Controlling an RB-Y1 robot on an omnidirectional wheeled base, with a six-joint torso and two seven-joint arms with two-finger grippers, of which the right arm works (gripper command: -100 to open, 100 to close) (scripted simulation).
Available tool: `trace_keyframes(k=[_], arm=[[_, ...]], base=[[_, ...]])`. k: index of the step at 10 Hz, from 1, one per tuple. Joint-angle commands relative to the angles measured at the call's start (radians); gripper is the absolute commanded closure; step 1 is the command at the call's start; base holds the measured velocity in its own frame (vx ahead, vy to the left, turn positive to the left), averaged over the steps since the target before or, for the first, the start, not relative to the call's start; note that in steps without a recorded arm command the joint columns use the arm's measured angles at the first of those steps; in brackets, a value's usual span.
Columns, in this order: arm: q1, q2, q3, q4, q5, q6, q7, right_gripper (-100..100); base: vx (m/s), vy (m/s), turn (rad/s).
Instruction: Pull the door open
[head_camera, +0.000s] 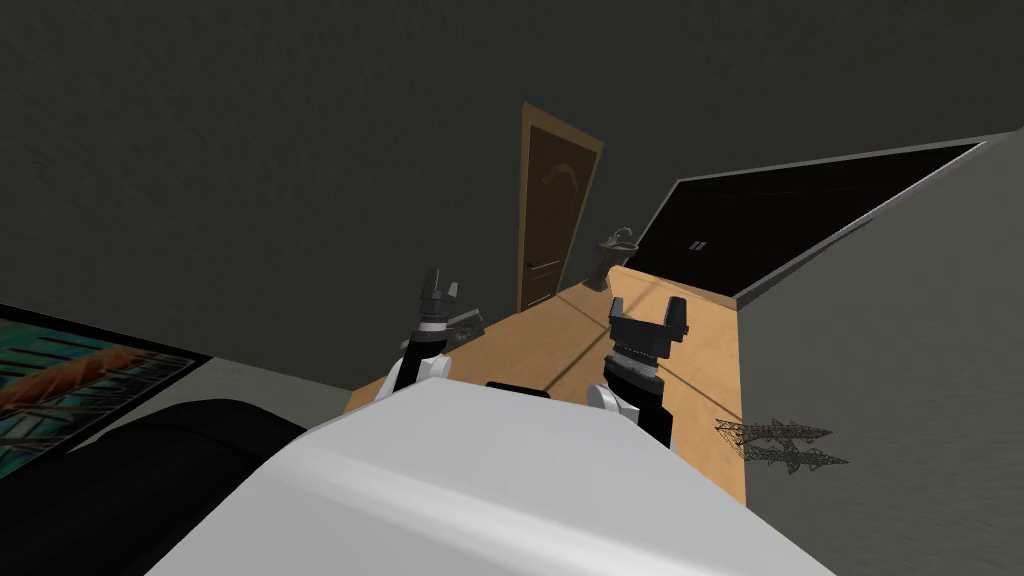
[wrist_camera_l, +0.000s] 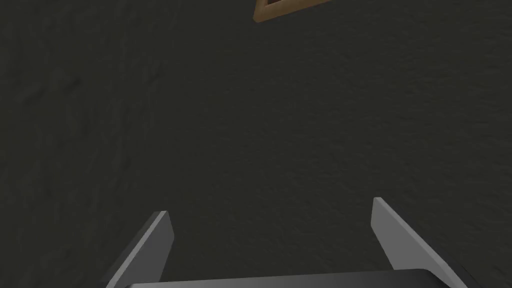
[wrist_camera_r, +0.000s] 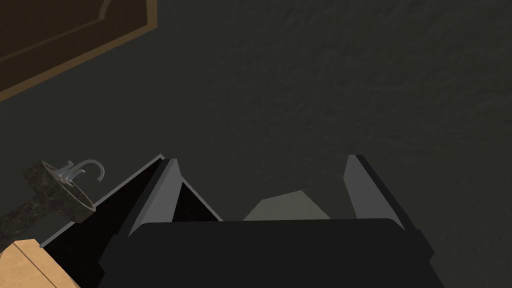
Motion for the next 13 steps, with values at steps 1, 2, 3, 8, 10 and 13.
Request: trace_keyframes(k=[1, 2, 3, 8, 10, 13], arm=[[-0.016, -0.019, 0.006, 0.037, -0.003, -0.003, -0.001, -100], [-0.020, -0.023, 0.007, 0.046, -0.004, -0.004, -0.001, -100], [-0.028, -0.033, 0.010, 0.066, -0.006, -0.006, -0.002, -100], [-0.076, -0.079, 0.027, 0.176, -0.015, -0.017, -0.005, -100], [-0.098, -0.100, 0.035, 0.229, -0.020, -0.022, -0.007, -100], [-0.123, -0.121, 0.044, 0.286, -0.025, -0.027, -0.008, -100]], base=[[0.095, -0.002, 0.091], [0.116, -0.009, 0.093], [0.102, -0.020, 0.067], [0.112, -0.035, 0.084], [0.123, -0.023, 0.109], [0.096, -0.034, 0.070]])
